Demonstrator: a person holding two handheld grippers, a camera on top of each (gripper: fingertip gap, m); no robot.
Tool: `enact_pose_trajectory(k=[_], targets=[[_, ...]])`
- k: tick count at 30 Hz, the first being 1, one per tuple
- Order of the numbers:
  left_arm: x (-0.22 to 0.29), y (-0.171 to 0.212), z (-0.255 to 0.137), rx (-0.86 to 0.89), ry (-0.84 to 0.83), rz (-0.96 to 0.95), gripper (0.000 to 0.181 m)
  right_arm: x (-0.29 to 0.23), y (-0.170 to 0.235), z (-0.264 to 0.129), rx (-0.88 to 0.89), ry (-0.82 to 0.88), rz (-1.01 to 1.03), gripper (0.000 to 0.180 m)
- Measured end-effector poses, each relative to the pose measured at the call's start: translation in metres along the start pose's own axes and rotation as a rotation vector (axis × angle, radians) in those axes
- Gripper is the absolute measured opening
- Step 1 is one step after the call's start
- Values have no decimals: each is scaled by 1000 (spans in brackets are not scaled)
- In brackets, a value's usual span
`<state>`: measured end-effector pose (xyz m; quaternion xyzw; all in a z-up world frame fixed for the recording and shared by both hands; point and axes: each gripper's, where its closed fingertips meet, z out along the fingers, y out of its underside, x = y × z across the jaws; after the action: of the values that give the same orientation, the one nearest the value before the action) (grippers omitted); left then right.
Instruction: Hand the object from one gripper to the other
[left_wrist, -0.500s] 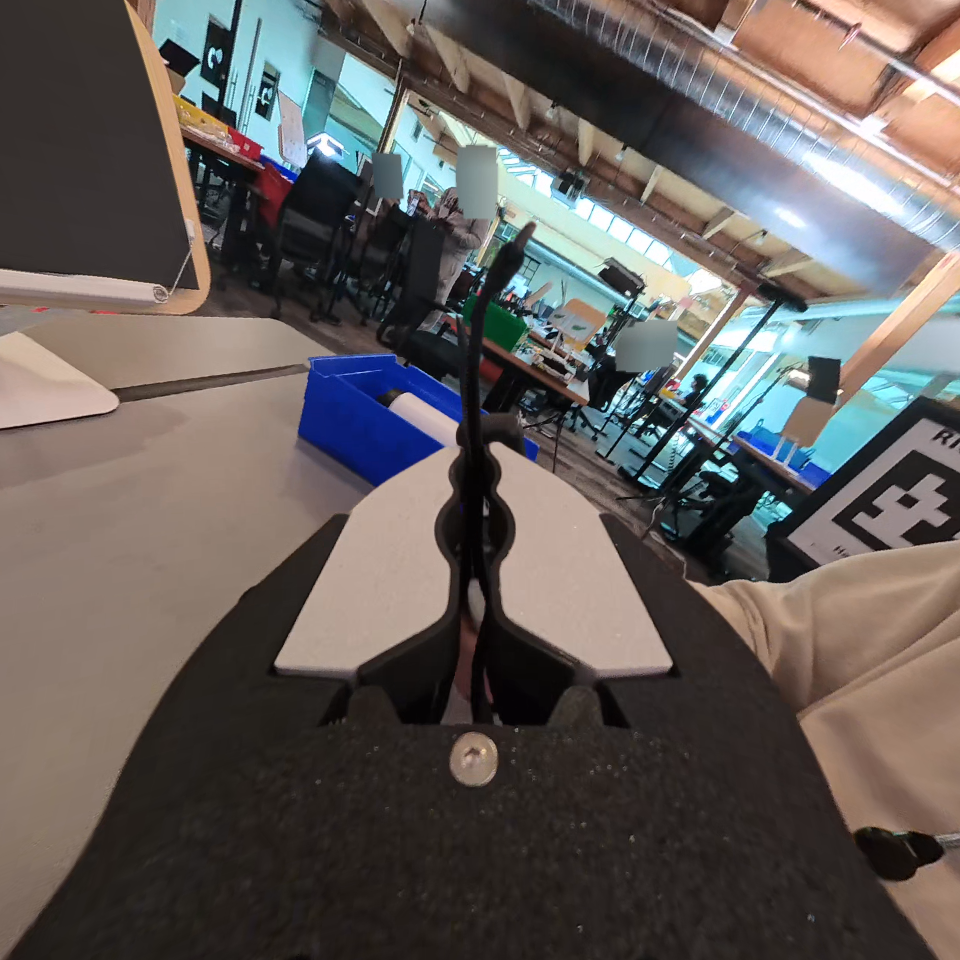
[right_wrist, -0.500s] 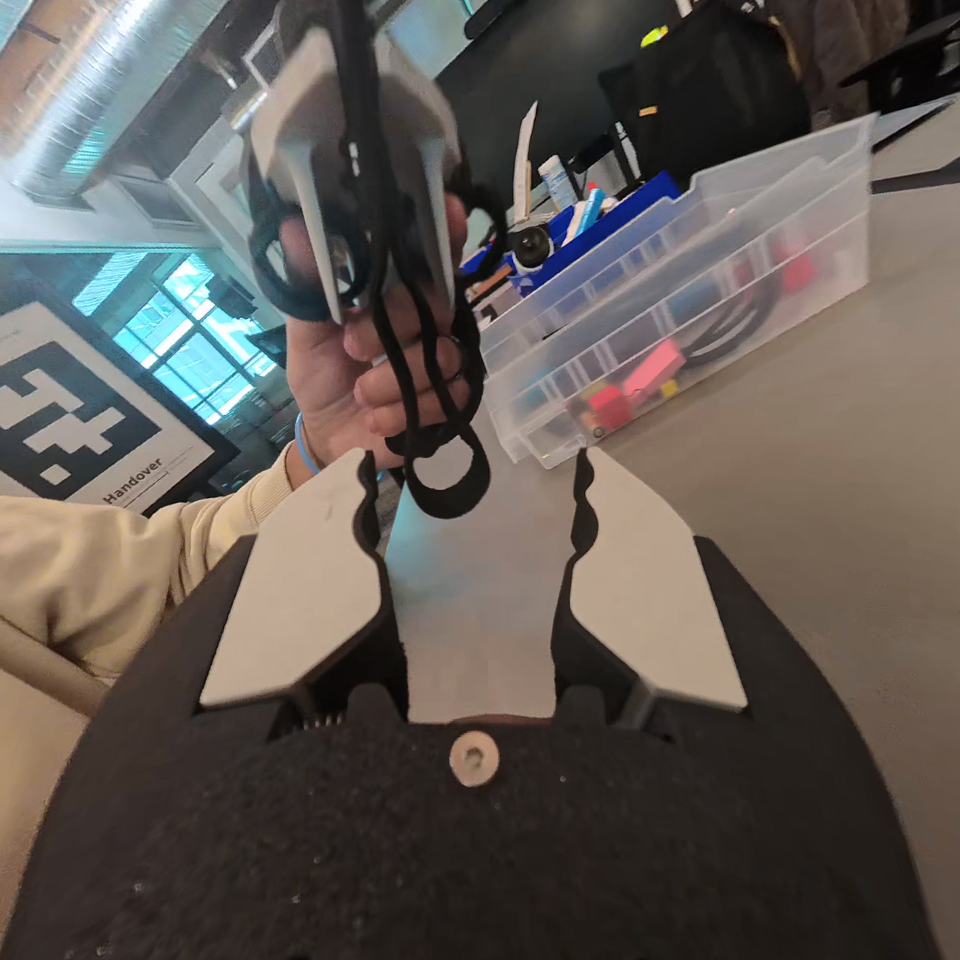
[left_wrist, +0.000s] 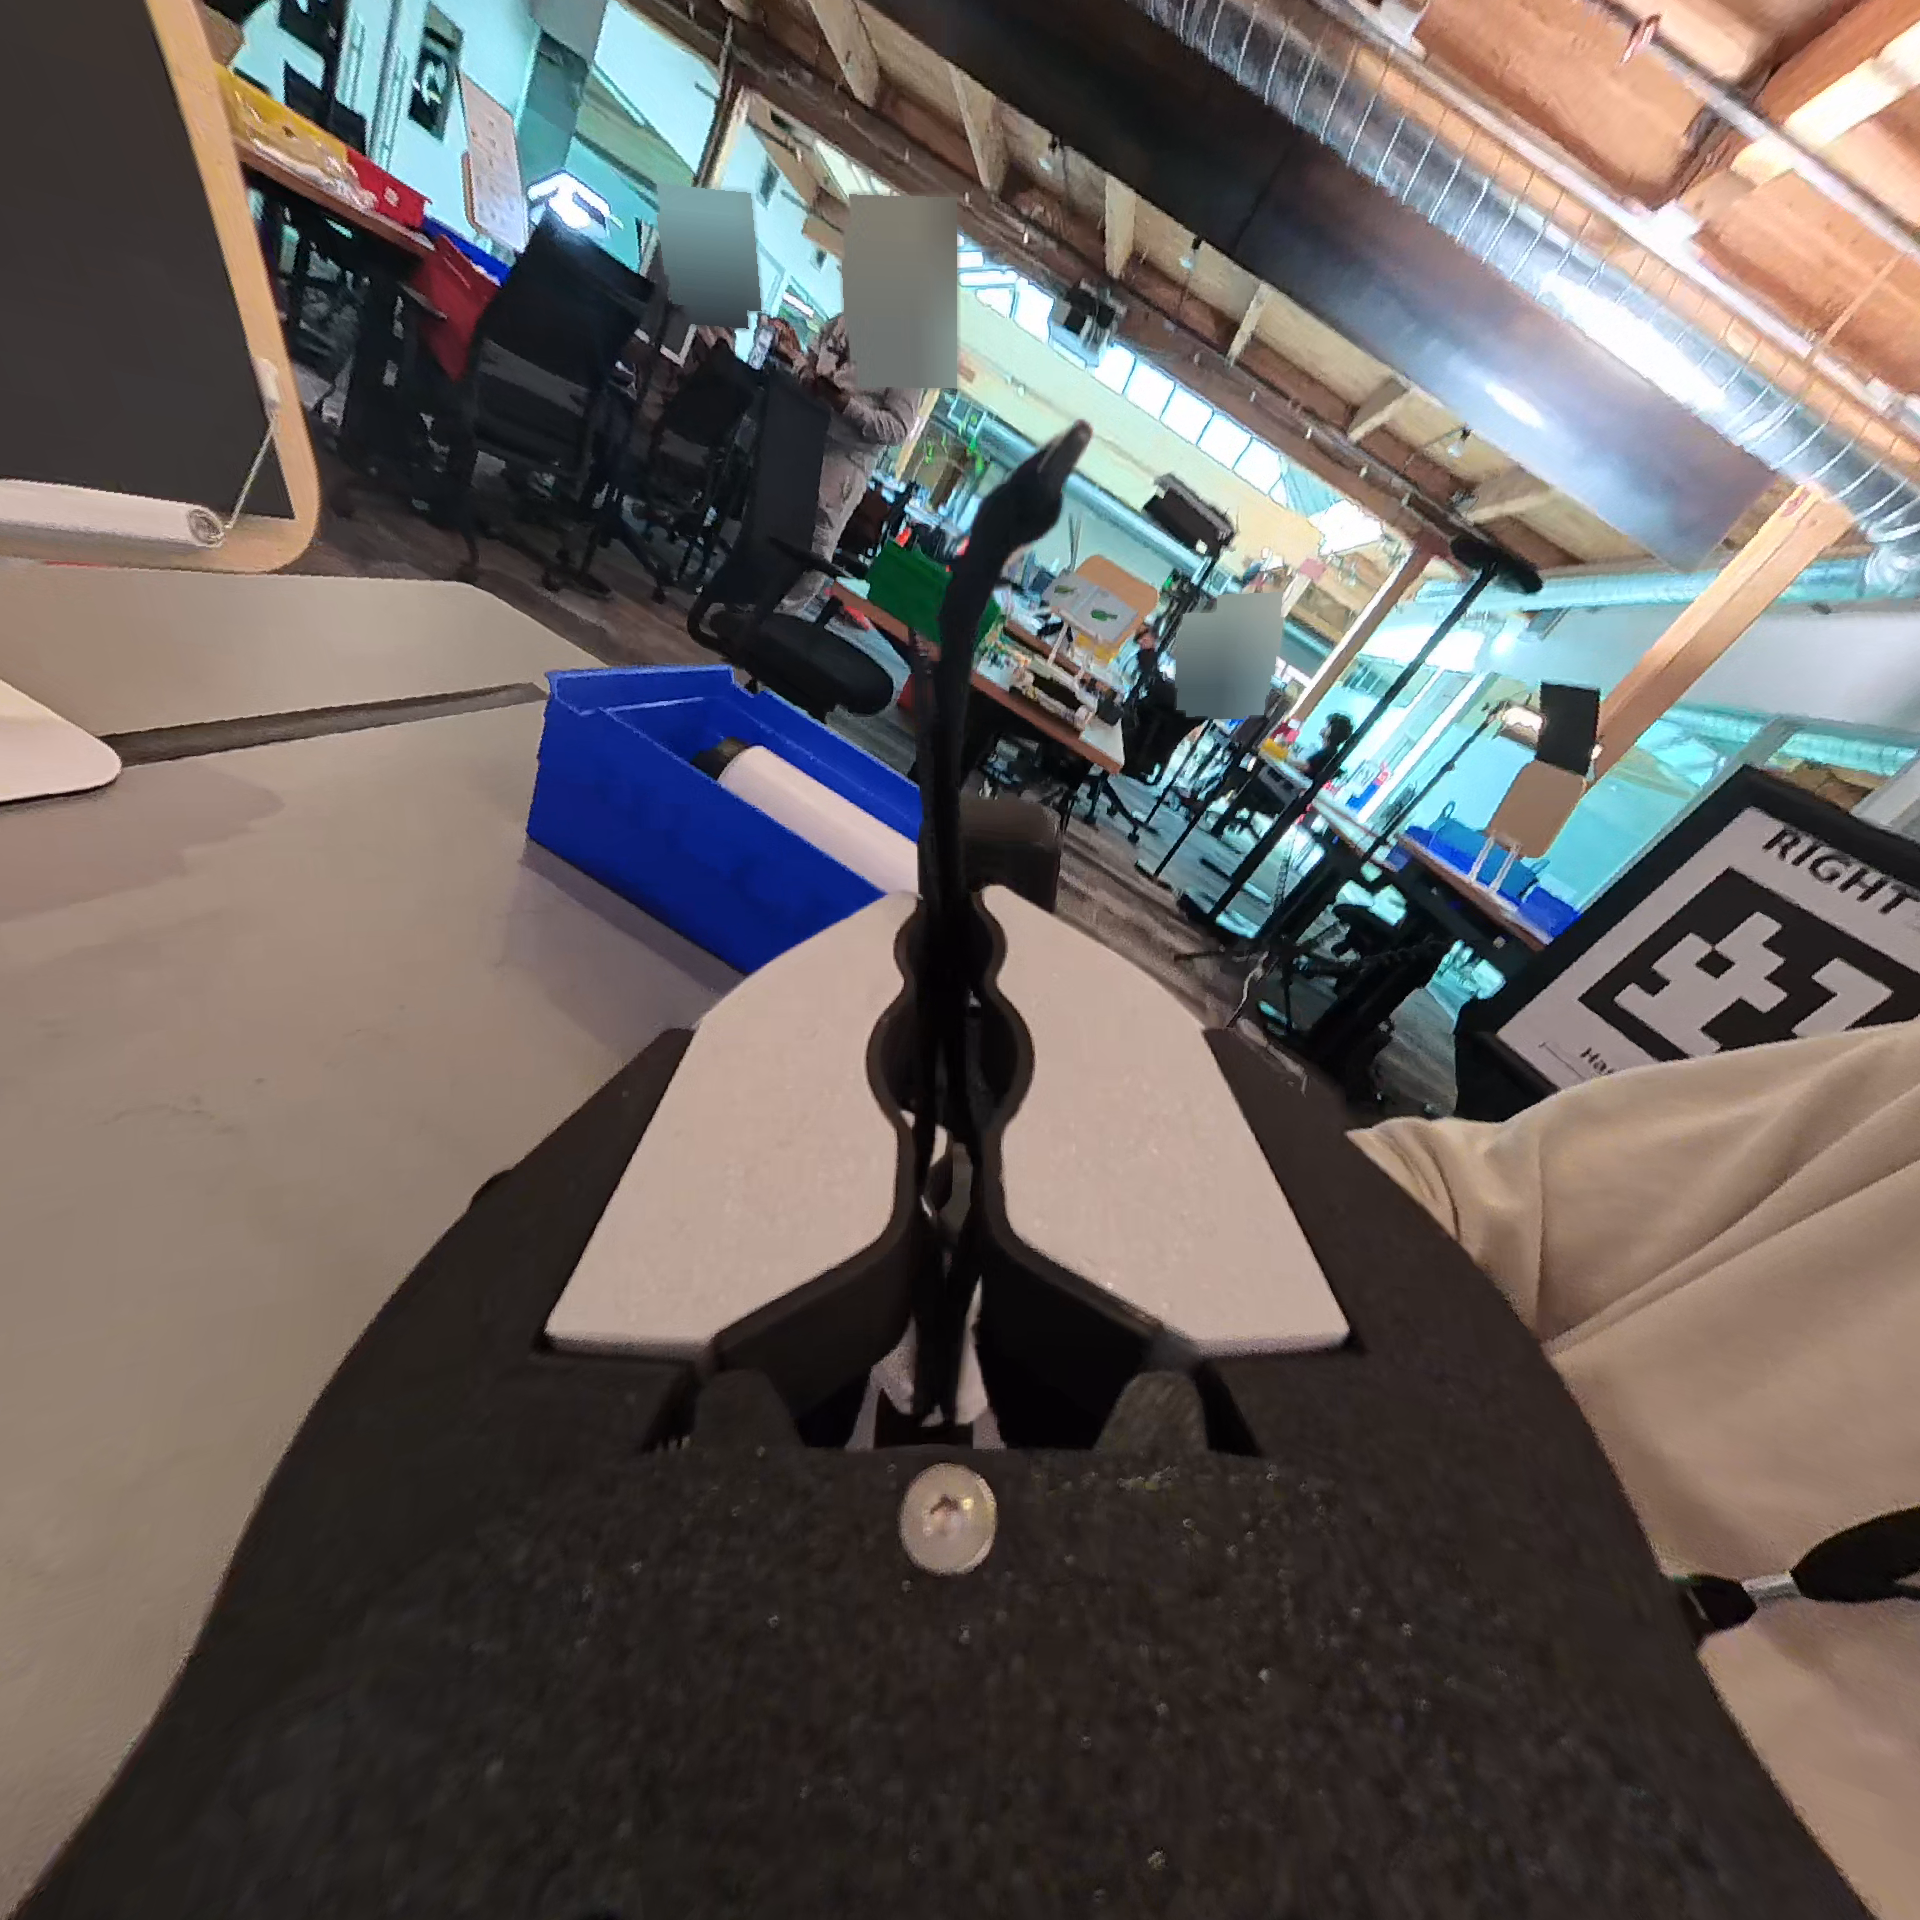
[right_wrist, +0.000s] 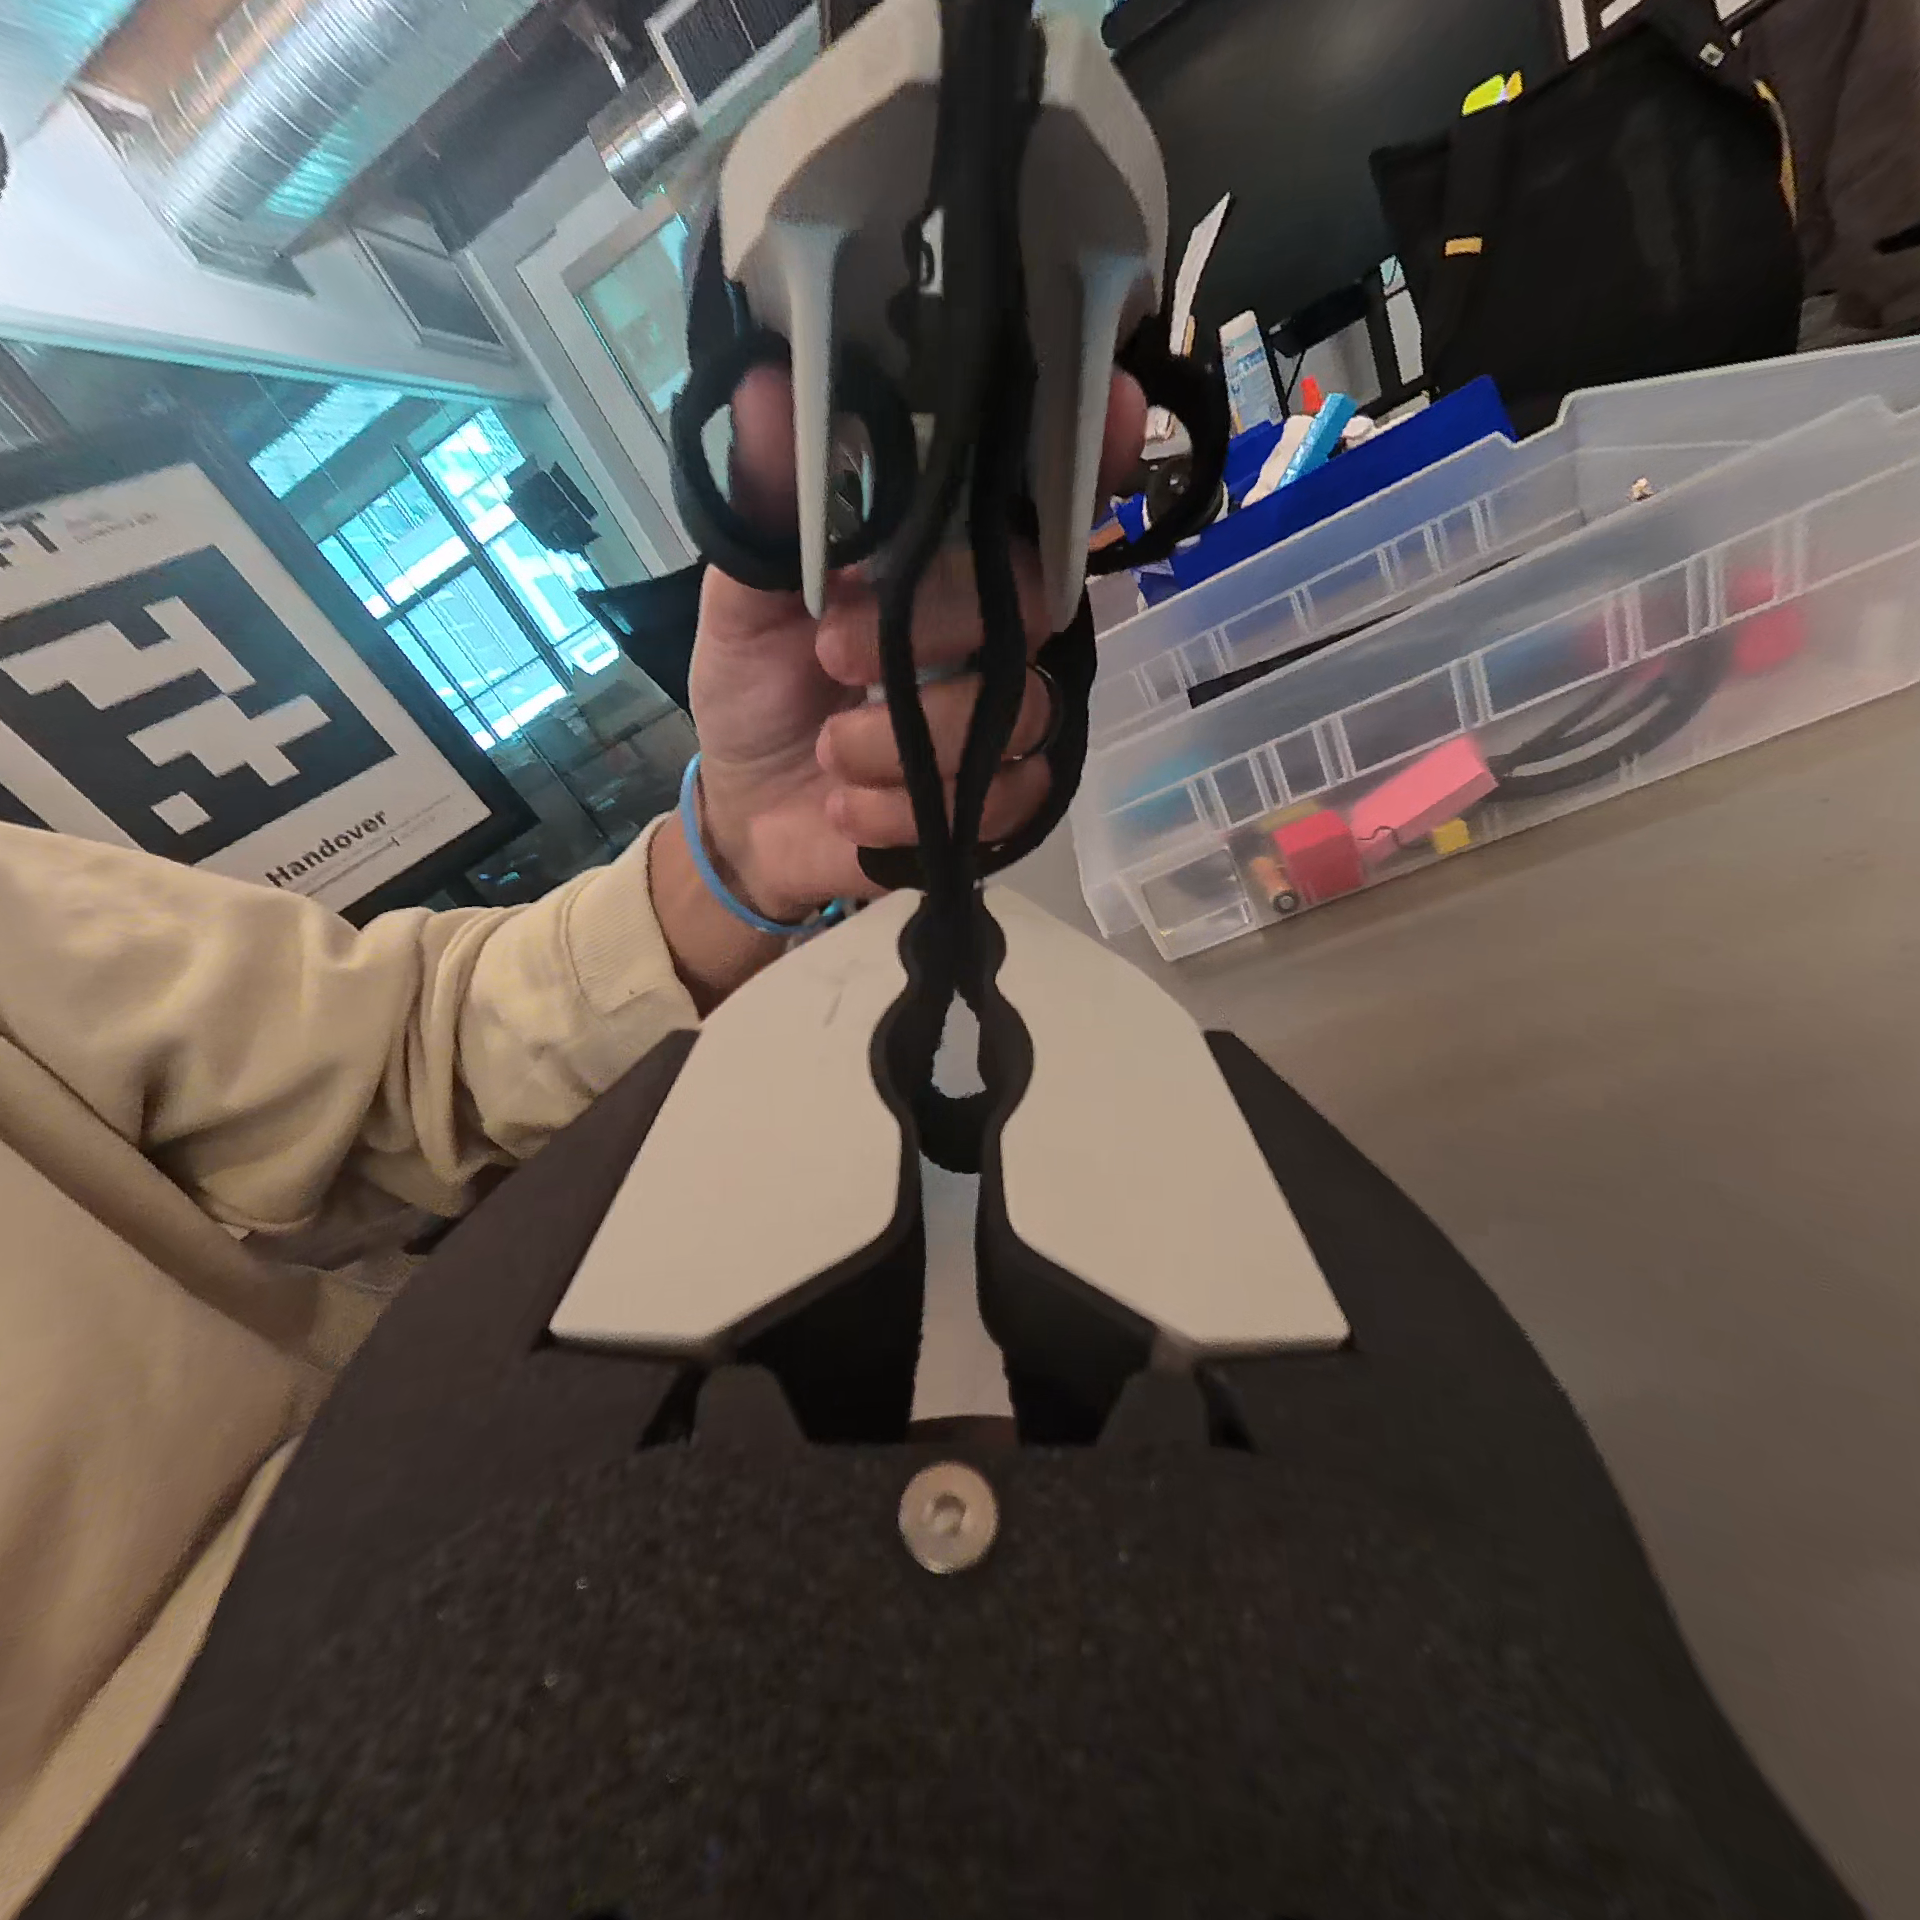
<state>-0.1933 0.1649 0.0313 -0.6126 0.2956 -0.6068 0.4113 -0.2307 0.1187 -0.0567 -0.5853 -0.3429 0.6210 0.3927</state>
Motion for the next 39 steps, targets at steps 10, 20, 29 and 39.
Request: enact_pose_trajectory(k=[10,20,29,39], targets=[[-16,-2,-28,-198,-233,237,46,22,-5,-35,-172,172,-134,5],[-32,25,-59,-495,-351,284,57,13,23,-63,-570,215,-359,5],[-9,47,-55,-605,-232,432,57,3,46,-68,-756,198,-365,5],[0,56,-54,-666,-214,449,52,1,50,-71,-784,193,-324,5]])
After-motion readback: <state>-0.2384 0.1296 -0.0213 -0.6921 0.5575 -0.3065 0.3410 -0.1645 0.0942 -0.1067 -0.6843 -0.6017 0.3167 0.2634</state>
